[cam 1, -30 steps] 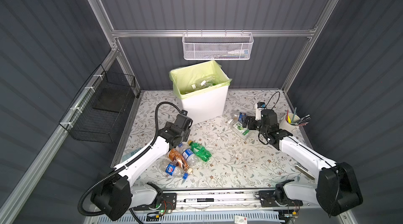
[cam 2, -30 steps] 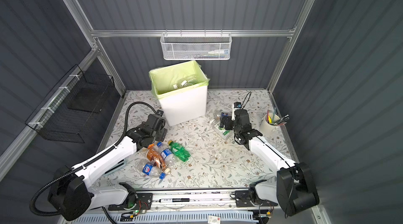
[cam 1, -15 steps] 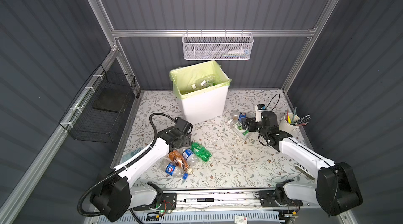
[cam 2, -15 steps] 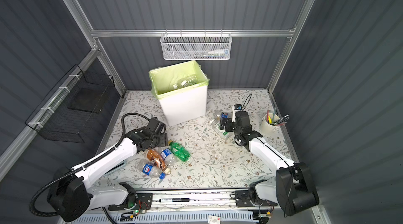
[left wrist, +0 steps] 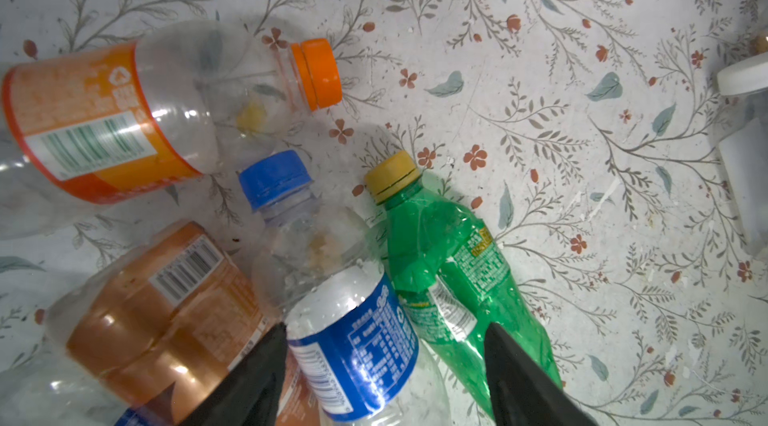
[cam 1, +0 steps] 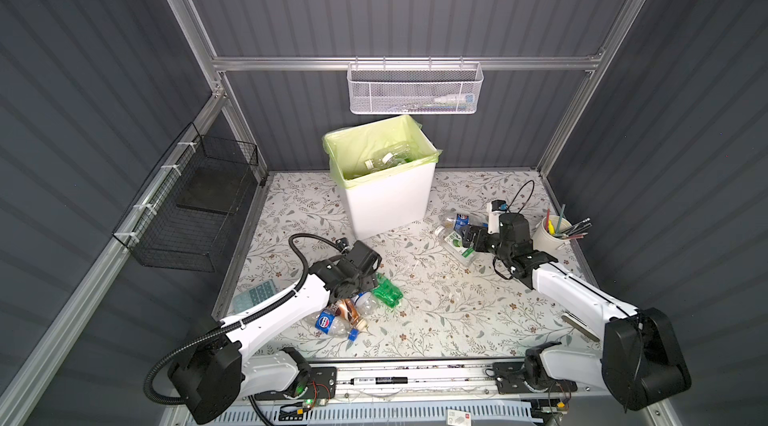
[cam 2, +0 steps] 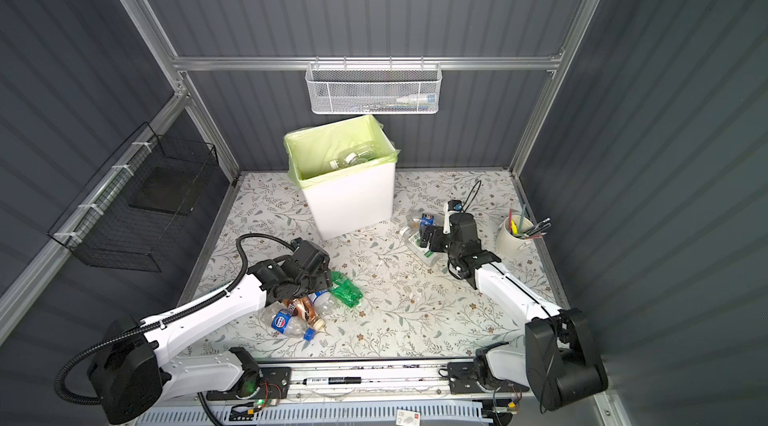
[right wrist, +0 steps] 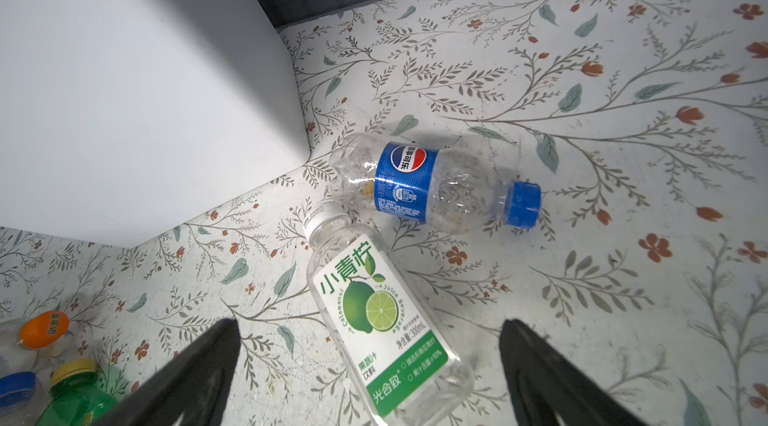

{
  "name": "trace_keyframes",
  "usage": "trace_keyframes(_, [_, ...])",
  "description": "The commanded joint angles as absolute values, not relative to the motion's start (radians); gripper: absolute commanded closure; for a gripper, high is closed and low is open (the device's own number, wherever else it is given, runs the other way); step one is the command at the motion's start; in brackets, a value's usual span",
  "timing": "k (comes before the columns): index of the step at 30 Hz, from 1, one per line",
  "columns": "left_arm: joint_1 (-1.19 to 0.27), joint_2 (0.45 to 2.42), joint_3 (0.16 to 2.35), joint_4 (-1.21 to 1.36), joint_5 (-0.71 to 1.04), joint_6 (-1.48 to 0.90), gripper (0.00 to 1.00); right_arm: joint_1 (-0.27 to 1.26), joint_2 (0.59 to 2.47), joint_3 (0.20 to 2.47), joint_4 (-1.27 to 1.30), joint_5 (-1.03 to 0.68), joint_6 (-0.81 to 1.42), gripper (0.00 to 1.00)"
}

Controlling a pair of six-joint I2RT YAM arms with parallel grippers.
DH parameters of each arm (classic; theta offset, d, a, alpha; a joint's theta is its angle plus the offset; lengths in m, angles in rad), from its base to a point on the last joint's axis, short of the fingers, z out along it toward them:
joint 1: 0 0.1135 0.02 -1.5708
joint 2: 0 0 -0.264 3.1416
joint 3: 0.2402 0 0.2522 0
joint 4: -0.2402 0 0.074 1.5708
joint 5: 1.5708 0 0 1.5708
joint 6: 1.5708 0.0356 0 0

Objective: Throw the plastic bottles in the bin
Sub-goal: 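Close the left gripper on the blue-labelled clear bottle in the pile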

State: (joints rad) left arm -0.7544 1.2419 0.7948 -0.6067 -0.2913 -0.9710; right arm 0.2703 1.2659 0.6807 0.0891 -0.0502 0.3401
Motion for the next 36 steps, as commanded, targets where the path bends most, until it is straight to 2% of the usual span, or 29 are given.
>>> trace_keyframes(1, [-0.764,1.232,0.772,-0.576,-0.310,-1.052,0.25,0.264,1.268,0.672,0.101,-0.068,0.353,0.01])
trace_keyframes(23, [-0.775,1.351,0.722,-0.377,-0.239,-1.061,0.25,0.259,1.279,0.676,0.092,-0.078,0.365,0.01])
trace_keyframes(36, [-0.774,1.449,0.735,-0.286,-0.213,-1.045,0.30,0.253,1.264,0.670,0.071,-0.069,0.360,0.01])
